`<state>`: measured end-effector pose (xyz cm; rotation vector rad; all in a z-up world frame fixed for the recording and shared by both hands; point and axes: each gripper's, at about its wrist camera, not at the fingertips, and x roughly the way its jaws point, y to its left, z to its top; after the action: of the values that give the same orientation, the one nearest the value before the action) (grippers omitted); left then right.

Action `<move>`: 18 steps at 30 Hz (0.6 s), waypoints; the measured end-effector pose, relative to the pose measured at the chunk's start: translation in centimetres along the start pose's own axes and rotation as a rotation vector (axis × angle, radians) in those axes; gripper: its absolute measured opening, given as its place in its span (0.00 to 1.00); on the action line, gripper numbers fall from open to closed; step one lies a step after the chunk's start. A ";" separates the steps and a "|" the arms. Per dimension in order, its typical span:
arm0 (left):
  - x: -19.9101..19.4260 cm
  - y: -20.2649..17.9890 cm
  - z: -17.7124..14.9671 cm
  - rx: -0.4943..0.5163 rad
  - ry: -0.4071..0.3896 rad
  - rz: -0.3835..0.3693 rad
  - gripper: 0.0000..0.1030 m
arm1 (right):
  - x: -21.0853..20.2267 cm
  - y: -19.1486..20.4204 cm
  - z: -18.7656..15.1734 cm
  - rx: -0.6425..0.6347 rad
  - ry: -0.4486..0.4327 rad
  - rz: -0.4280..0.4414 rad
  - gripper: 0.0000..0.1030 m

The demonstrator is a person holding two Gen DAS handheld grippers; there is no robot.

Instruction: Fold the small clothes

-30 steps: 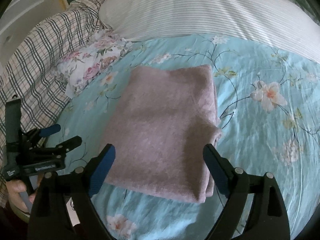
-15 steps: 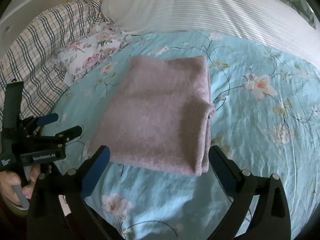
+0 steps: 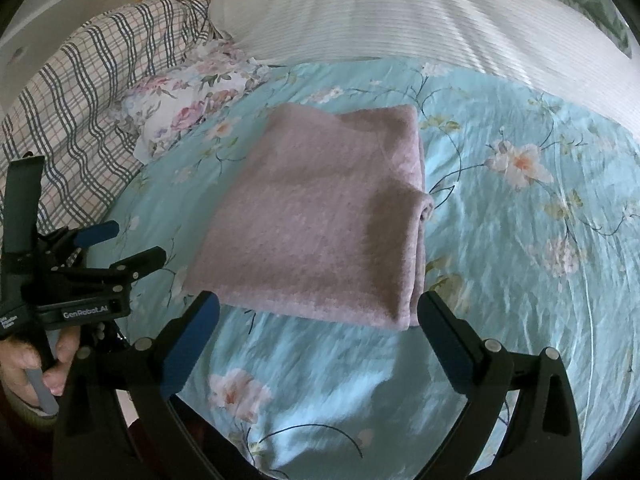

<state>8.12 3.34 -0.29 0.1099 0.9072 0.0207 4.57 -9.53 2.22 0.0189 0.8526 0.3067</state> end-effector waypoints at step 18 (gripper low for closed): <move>0.1 -0.3 -0.8 0.013 0.008 -0.012 0.91 | 0.4 0.6 -0.8 0.000 0.023 0.010 0.96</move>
<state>7.59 3.13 -0.89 0.1164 0.9158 0.0043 4.08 -8.95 1.44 0.0198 0.8754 0.3164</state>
